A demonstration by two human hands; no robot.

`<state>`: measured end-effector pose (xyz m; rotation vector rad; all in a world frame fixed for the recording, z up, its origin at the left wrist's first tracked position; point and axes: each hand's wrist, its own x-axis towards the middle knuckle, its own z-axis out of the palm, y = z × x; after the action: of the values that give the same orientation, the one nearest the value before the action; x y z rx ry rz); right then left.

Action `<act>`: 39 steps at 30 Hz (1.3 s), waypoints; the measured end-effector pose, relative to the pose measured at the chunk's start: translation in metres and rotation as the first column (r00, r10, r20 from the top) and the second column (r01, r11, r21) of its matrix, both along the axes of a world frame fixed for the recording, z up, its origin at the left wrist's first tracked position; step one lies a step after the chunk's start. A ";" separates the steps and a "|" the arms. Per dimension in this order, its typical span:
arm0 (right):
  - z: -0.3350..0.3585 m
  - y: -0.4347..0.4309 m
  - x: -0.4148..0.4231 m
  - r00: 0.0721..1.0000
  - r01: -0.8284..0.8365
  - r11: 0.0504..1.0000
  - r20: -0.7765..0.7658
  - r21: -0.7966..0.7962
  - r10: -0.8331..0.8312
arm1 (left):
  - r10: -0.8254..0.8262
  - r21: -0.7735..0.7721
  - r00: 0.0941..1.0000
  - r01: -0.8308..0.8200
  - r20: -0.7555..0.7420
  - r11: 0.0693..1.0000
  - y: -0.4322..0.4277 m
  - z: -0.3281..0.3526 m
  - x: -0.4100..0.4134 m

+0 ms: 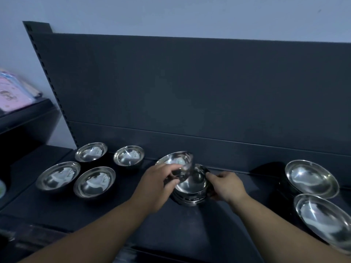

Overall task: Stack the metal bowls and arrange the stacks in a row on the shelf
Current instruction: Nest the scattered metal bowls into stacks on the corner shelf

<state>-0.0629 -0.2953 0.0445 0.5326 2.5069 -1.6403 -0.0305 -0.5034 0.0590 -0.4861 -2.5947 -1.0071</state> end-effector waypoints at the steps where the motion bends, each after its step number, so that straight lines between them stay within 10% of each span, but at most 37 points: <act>1: -0.002 0.000 0.001 1.000 0.005 0.999 0.005 -0.035 -0.005 | -0.028 -0.037 1.000 0.028 -0.004 0.999 0.003 -0.003 -0.003; 9: -0.004 0.009 0.013 1.000 0.018 0.977 0.014 -0.211 -0.016 | -0.227 -0.197 0.974 0.219 -0.014 0.956 0.006 -0.031 -0.016; 18: -0.016 0.012 0.030 0.997 -0.077 0.968 -0.041 -0.240 0.069 | -0.169 0.382 0.936 0.041 0.308 0.923 0.009 -0.049 -0.002; 28: -0.025 0.040 0.046 0.985 -0.156 0.938 -0.114 -0.310 0.126 | -0.180 0.385 0.897 0.011 0.404 0.923 0.046 -0.050 -0.006; 34: -0.031 0.066 0.049 0.978 -0.188 0.960 -0.125 -0.208 0.165 | -0.214 0.333 0.862 0.056 0.460 0.941 0.074 -0.042 -0.023; 39: -0.044 0.061 0.066 0.973 -0.224 0.932 0.013 0.286 0.230 | 0.006 0.139 0.896 -0.075 0.445 0.987 0.070 -0.045 -0.006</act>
<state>0.0031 -0.2343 0.0003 0.2351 2.7181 -1.2174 -0.0366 -0.4333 0.0142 -0.1725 -2.8653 -1.4327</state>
